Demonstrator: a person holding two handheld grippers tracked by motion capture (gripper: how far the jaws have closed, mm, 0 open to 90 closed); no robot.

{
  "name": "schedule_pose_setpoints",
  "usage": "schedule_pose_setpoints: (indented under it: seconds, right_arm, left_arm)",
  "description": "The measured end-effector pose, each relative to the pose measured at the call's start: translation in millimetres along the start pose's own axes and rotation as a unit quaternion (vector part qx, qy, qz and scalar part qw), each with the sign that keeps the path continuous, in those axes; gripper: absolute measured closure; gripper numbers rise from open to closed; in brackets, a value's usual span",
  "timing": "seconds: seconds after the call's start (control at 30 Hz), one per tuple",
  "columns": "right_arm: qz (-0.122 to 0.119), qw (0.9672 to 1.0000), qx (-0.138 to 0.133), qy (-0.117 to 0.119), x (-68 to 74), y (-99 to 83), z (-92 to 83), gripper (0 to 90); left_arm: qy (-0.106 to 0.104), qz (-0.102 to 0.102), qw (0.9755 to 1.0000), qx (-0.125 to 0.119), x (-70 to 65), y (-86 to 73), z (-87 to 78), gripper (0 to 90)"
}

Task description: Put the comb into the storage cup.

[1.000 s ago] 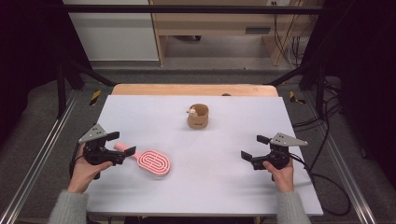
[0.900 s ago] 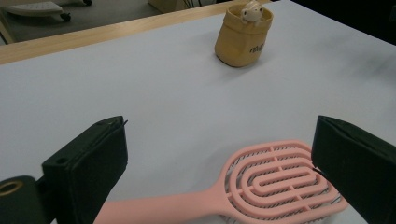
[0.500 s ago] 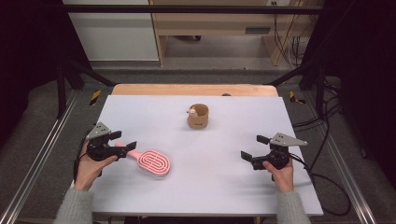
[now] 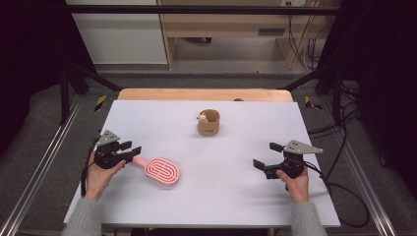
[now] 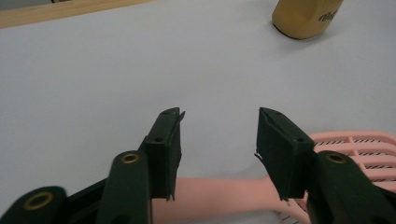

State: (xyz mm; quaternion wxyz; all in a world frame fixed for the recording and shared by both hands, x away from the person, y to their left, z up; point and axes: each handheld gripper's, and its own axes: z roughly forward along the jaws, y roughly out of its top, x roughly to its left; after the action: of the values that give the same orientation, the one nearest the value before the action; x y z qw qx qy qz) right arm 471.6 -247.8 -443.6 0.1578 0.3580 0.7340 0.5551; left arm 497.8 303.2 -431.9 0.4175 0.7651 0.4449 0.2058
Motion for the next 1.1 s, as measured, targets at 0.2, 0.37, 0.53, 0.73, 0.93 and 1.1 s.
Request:
schedule_pose_setpoints:
  seconds: [0.2, 0.37, 0.53, 0.73, 0.93, 1.1]
  right_arm:
    - [-0.001, 1.0000, 0.001, 0.001, 0.0, -0.3, 0.8, 0.3]
    - [-0.001, 1.0000, 0.004, 0.001, -0.1, -0.6, 1.3, 0.3]
    - [-0.001, 1.0000, 0.005, 0.000, 0.0, -0.8, 1.8, 0.3]
    - [-0.002, 1.0000, 0.004, 0.001, 0.0, -0.8, 1.8, 0.3]
    - [-0.002, 1.0000, 0.005, 0.001, 0.1, -0.9, 2.0, 0.3]
    - [-0.001, 1.0000, 0.004, 0.002, 0.1, -0.8, 1.8, 0.3]
  left_arm:
    - [0.014, -0.012, 0.9998, 0.006, 3.0, -1.4, 2.6, 62.6]
    - [0.026, -0.020, 0.9994, 0.012, 5.0, -2.3, 6.3, 68.8]
    - [0.032, -0.028, 0.9990, 0.015, 7.5, -3.0, 8.7, 72.6]
    - [0.039, -0.034, 0.9984, 0.021, 10.1, -4.4, 12.1, 79.2]
    - [0.047, -0.029, 0.9979, 0.032, 10.8, -6.2, 15.3, 86.3]
    - [0.050, -0.028, 0.9976, 0.038, 11.2, -7.4, 17.3, 89.6]
